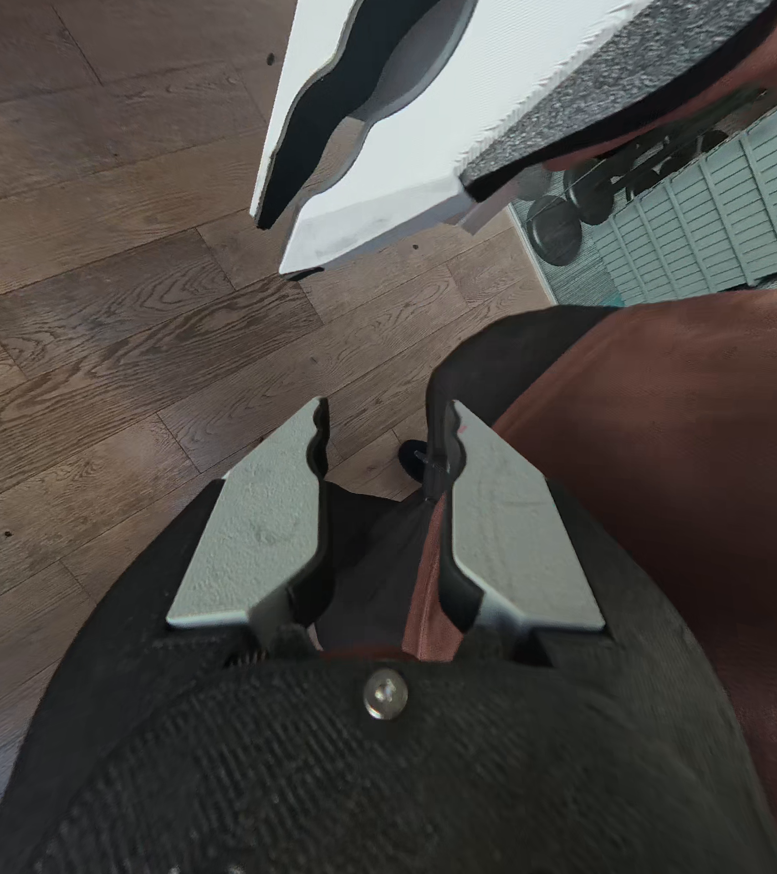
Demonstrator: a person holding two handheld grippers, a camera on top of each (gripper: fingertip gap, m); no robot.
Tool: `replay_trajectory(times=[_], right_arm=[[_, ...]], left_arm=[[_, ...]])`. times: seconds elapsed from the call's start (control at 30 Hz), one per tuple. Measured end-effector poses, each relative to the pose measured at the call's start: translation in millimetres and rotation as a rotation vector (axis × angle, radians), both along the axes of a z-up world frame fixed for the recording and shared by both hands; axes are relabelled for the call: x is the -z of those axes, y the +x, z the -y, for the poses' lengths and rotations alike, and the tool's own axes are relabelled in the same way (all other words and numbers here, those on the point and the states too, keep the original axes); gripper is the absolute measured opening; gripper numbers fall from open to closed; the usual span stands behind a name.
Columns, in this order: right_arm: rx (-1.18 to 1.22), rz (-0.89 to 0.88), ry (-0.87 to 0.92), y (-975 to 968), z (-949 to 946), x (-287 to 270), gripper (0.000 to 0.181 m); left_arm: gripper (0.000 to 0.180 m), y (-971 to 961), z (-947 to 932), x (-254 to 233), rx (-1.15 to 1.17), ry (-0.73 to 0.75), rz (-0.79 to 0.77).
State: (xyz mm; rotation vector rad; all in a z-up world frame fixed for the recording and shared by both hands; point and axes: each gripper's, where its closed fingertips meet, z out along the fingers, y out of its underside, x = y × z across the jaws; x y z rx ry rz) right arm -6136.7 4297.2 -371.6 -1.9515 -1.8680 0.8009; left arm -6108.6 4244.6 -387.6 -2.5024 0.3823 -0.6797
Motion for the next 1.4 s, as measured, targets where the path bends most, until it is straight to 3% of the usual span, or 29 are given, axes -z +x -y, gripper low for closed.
replay_trajectory(times=[0.1, 0.23, 0.43, 0.67, 0.77, 0.9, 1.0, 1.27, 1.4], right_arm=[[-0.032, -0.025, 0.003, -71, -23, -21, 0.013], [-0.126, -0.014, 0.079, -154, -60, -36, 0.018], [-0.315, -0.057, 0.121, -282, -111, -59, 0.018], [-0.48, -0.364, 0.034, -456, -181, -157, 0.018], [-0.584, -0.413, 0.139, -529, -234, -172, 0.02], [-0.648, -0.271, 0.304, -610, -330, -142, 0.025], [-0.72, -0.142, 0.332, -646, -372, -100, 0.024], [-1.058, 0.124, 0.192, -658, -317, -12, 0.021], [-1.108, 0.199, 0.143, -649, -282, 14, 0.023]], left_arm=[[0.048, -72, -36, -30, -0.024, 0.091, -0.014], [0.051, -162, -51, -43, -0.135, 0.097, -0.03], [0.05, -251, -49, -28, -0.385, 0.056, -0.001], [0.05, -321, -72, -31, -0.618, 0.029, 0.01], [0.05, -357, -84, -26, -0.749, -0.045, -0.049], [0.05, -374, -117, -39, -0.909, -0.081, 0.03], [0.051, -379, -124, -30, -0.95, -0.173, -0.014], [0.051, -391, -136, -31, -1.122, -0.206, 0.019], [0.051, -398, -137, -36, -1.204, -0.184, 0.032]])
